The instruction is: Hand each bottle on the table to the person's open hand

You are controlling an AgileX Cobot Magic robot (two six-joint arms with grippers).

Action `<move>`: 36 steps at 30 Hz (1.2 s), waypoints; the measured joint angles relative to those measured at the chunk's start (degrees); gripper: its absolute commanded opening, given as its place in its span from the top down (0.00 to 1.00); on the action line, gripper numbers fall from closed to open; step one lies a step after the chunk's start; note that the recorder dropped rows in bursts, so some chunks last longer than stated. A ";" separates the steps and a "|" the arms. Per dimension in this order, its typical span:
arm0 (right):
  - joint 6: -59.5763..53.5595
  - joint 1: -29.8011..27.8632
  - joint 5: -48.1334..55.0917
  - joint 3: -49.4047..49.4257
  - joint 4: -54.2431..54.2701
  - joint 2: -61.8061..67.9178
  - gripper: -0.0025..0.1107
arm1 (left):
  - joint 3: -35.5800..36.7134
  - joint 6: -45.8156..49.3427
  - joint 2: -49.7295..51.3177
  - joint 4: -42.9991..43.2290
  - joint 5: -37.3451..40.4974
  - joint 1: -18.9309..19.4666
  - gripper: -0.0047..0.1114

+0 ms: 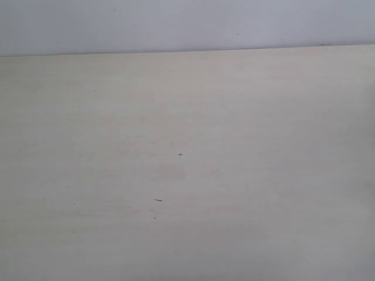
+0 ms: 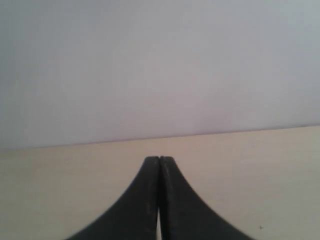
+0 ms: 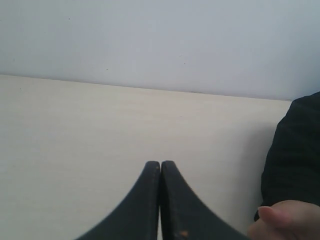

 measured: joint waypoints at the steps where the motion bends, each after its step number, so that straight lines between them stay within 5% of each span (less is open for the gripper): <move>1: 0.00 0.00 0.00 0.00 0.00 0.00 0.97 | 0.76 0.00 0.00 -0.53 -0.04 0.00 0.96; 8: 0.00 0.00 0.00 0.00 0.00 0.00 0.97 | 8.13 -0.15 0.10 -3.33 -2.74 0.25 0.96; 21: 0.00 0.00 0.00 0.00 0.00 0.00 0.97 | 20.29 2.32 0.10 -4.35 -22.54 0.36 0.96; 36: 0.00 0.00 0.00 0.00 0.00 0.00 0.97 | 28.89 6.56 -0.01 -4.35 -28.33 0.36 0.96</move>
